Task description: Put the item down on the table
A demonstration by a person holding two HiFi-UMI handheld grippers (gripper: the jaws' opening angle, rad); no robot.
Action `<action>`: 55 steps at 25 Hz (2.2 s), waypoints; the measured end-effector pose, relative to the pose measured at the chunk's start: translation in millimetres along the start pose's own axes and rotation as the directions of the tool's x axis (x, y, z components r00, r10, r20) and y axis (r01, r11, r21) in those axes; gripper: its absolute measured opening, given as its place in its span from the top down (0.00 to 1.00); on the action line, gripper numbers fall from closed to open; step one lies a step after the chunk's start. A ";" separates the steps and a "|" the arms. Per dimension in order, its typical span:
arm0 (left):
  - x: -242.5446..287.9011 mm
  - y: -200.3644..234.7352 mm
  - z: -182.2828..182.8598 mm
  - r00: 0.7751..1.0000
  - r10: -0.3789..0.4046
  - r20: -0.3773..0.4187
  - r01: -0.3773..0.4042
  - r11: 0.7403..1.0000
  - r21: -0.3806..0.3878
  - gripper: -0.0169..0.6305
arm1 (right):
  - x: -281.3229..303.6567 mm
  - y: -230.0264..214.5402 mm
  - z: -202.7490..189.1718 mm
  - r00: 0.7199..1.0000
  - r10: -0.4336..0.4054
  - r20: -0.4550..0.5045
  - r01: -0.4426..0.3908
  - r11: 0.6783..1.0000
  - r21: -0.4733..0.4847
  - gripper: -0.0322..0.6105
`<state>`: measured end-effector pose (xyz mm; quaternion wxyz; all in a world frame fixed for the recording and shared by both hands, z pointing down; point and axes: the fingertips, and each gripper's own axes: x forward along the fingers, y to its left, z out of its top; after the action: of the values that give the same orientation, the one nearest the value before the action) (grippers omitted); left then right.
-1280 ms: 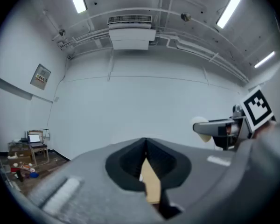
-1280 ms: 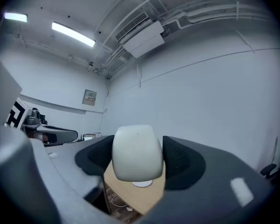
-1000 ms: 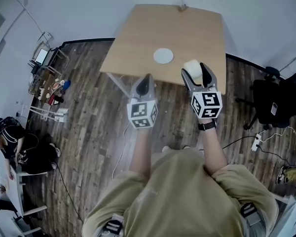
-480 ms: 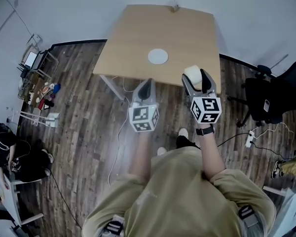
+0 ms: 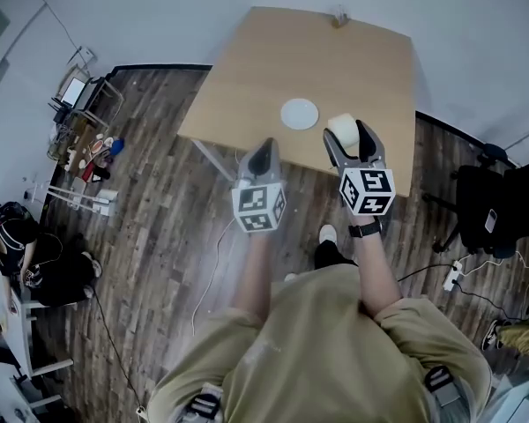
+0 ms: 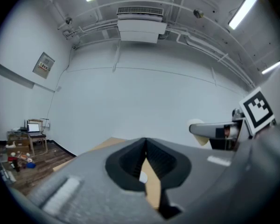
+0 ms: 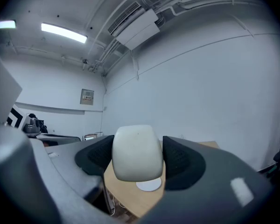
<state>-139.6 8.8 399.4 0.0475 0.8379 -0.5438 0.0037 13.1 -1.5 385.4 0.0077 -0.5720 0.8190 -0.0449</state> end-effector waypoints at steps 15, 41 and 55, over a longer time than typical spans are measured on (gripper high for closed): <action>151.4 10.1 15.2 0.996 0.090 -0.017 -0.090 0.996 -0.021 0.97 | 115.3 -144.0 27.2 0.999 0.030 0.038 -0.033 0.996 0.089 0.44; 291.8 87.1 -66.0 0.975 0.081 -0.208 -0.094 0.994 -0.055 0.97 | 284.7 -133.6 -68.0 0.965 0.162 -0.207 -0.152 0.986 0.065 0.44; 324.9 117.5 -148.3 0.935 0.030 -0.354 -0.100 0.978 -0.181 0.97 | 332.9 -100.2 -189.6 0.864 0.225 -0.451 -0.203 0.974 0.097 0.44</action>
<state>-107.3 -322.2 574.7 0.2257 0.7965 -0.5519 0.1004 -20.3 -335.6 595.4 -0.1679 -0.4504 0.8546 -0.1967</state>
